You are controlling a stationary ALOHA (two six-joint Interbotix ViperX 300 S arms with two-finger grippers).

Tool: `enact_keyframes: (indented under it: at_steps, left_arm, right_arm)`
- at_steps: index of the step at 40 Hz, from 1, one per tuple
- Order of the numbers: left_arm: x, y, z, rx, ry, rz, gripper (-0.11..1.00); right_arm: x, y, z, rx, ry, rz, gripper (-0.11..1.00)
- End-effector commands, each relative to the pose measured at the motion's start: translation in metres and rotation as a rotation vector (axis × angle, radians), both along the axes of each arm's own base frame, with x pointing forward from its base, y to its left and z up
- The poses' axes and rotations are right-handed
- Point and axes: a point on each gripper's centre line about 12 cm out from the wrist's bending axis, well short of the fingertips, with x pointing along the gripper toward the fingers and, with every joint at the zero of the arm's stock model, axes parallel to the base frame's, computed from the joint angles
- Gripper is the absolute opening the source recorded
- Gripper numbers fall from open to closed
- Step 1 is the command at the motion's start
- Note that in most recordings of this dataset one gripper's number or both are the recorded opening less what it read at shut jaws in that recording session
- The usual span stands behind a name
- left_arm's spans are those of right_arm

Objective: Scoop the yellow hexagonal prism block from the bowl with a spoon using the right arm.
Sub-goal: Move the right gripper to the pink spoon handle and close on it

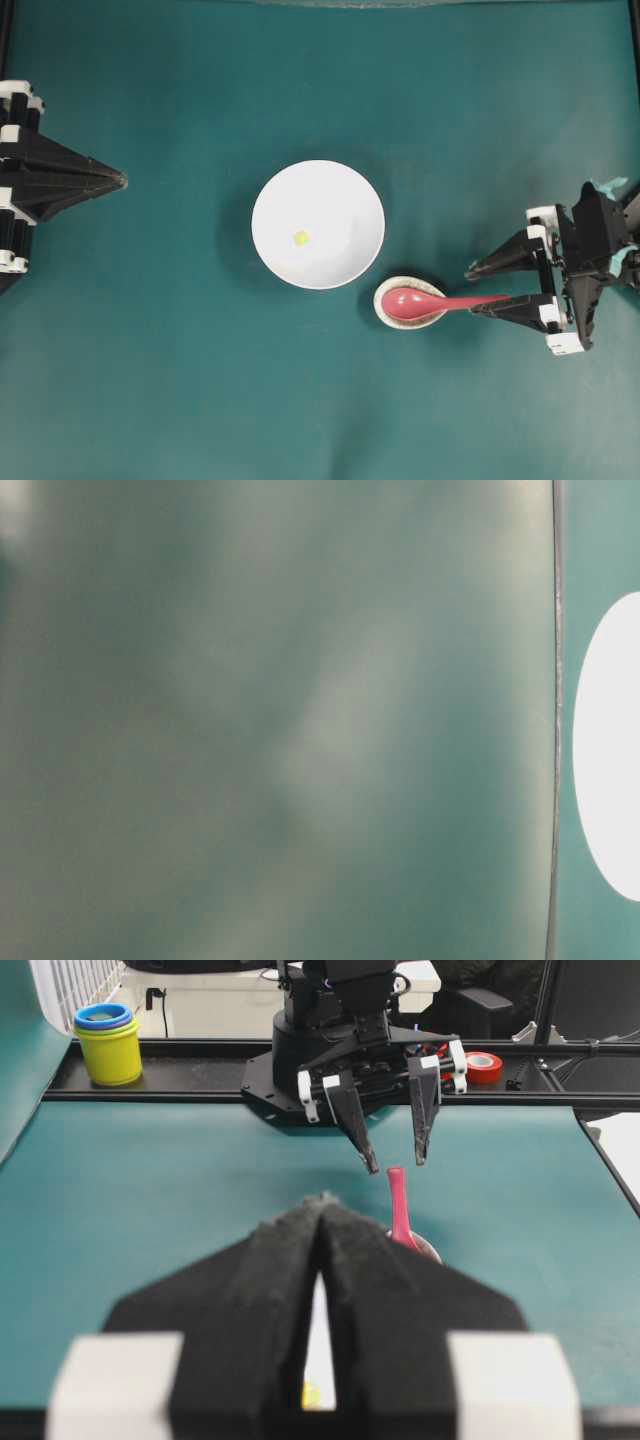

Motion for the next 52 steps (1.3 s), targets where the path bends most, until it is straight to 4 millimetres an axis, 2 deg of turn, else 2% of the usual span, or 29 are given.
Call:
enact_keyframes:
  at_steps: [1,23,52]
  left_arm:
    - [0.003,0.0,0.007,0.005,-0.015,0.001,0.0]
    - [0.003,0.0,0.007,-0.003,-0.015,0.001,0.0]
    - [0.005,0.0,0.004,-0.002,-0.003,0.001,0.0]
  right_arm:
    - [0.001,0.005,-0.001,0.003,-0.019,-0.003,0.58]
    - [0.006,0.011,-0.039,-0.077,0.062,-0.017,0.58]
    - [0.003,0.012,-0.041,-0.147,0.045,0.021,0.57]
